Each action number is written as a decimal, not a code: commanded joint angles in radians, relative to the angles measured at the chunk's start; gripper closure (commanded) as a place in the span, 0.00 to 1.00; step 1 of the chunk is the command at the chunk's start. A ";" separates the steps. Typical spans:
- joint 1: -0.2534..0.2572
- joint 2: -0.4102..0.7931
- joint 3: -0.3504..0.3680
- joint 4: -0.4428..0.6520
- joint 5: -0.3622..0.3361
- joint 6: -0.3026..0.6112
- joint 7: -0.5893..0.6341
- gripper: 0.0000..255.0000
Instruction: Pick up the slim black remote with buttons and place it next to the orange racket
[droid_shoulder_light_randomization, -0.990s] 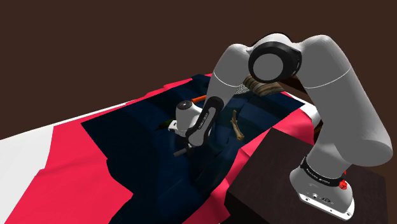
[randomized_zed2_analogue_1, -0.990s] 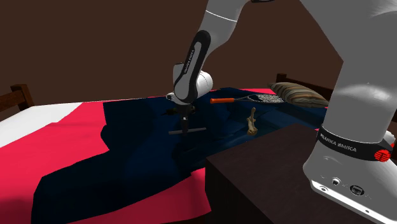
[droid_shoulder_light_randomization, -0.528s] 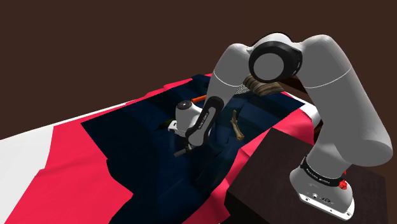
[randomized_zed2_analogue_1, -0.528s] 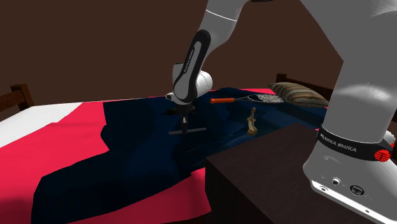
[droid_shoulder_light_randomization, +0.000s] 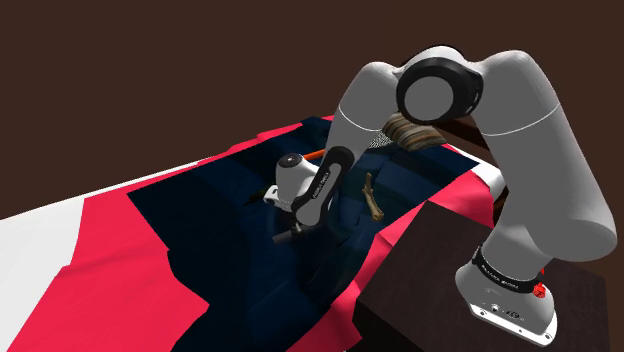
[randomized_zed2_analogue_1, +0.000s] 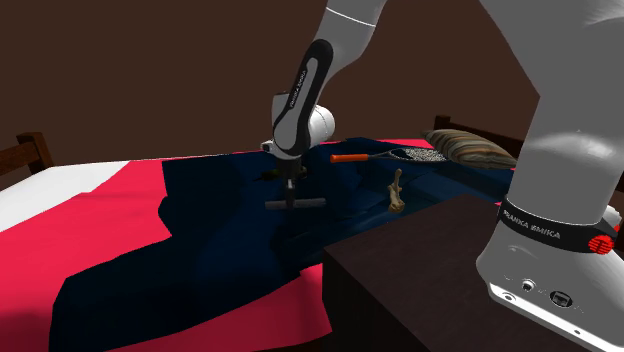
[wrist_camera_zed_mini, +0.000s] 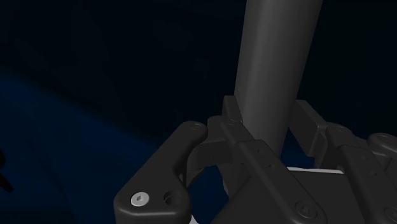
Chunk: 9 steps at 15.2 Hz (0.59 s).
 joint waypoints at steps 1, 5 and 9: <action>-0.002 -0.024 0.003 -0.008 0.002 -0.016 -0.002 1.00; -0.008 -0.076 0.011 -0.027 0.007 -0.049 -0.008 1.00; -0.014 -0.126 0.018 -0.043 0.013 -0.083 -0.015 1.00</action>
